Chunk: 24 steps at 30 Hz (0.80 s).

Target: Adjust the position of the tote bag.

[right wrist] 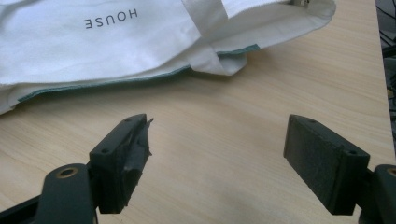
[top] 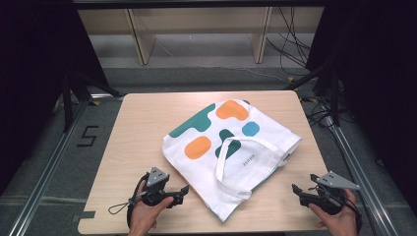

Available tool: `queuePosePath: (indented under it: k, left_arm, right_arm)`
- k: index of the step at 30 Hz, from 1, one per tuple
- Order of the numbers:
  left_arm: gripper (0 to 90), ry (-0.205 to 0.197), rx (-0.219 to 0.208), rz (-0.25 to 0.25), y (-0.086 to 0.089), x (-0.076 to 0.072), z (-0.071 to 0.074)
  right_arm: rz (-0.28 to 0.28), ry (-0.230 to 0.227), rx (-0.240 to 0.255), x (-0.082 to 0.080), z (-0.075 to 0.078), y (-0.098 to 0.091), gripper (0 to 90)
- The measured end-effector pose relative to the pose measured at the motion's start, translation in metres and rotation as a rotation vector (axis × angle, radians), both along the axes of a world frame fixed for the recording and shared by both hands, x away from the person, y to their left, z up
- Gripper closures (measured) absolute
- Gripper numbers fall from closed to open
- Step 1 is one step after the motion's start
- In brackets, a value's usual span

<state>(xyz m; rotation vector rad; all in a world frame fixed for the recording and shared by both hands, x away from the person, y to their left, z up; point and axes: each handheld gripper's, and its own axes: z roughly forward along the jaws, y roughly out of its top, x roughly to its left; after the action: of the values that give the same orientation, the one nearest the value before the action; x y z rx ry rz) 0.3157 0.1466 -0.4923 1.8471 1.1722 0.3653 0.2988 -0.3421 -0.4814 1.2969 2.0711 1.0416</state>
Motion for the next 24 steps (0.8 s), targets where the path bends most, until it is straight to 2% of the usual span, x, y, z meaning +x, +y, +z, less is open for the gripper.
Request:
queuePosePath:
  k: [5,6,7,8,10,14,15,17,18,19,22,23,24]
  left_arm:
    - [15.7,-0.003,0.009,-0.007,-0.001,-0.001,0.001]
    - [15.9,-0.003,0.009,-0.007,-0.001,-0.001,0.001]
    - [16.0,-0.005,-0.004,0.001,-0.003,-0.002,0.001]
    - [16.0,-0.003,0.007,-0.012,-0.003,-0.002,0.001]
    - [16.1,-0.003,-0.002,-0.008,-0.004,-0.002,0.000]
    - [16.7,-0.009,0.007,-0.017,-0.006,-0.004,0.001]
    - [16.7,-0.009,0.011,-0.025,-0.006,-0.004,0.001]
    - [17.1,-0.017,0.016,-0.031,-0.007,-0.007,0.002]
    - [17.1,-0.017,0.016,-0.031,-0.007,-0.007,0.002]
    - [17.2,-0.023,0.036,-0.053,-0.006,-0.009,0.003]
    - [17.2,-0.027,0.023,-0.037,-0.009,-0.011,0.003]
    - [17.2,-0.031,0.012,-0.042,-0.010,-0.012,0.003]
    - [17.2,-0.034,0.024,-0.048,-0.010,-0.013,0.004]
  right_arm:
    - [0.017,0.000,-0.012,0.000,0.000,0.000,25.1]
    - [0.018,-0.027,-0.020,0.002,0.000,0.000,25.5]
    - [0.021,-0.009,-0.006,0.002,0.000,0.001,25.6]
    - [0.010,-0.003,0.000,0.001,0.000,0.002,25.6]
    - [0.026,-0.008,-0.006,0.002,0.000,0.001,25.7]
    - [0.048,-0.025,-0.008,0.008,0.002,0.003,26.8]
    - [0.057,-0.020,0.008,0.010,0.003,0.005,27.3]
    - [0.059,-0.052,-0.006,0.019,0.010,0.011,30.3]
    - [0.059,-0.052,-0.006,0.019,0.010,0.011,30.3]
    - [0.098,-0.067,0.022,0.027,0.015,0.012,33.5]
    - [0.093,-0.077,0.025,0.034,0.020,0.016,35.0]
    - [0.099,-0.095,0.029,0.043,0.023,0.019,36.7]
    - [0.099,-0.095,0.029,0.043,0.023,0.019,36.7]
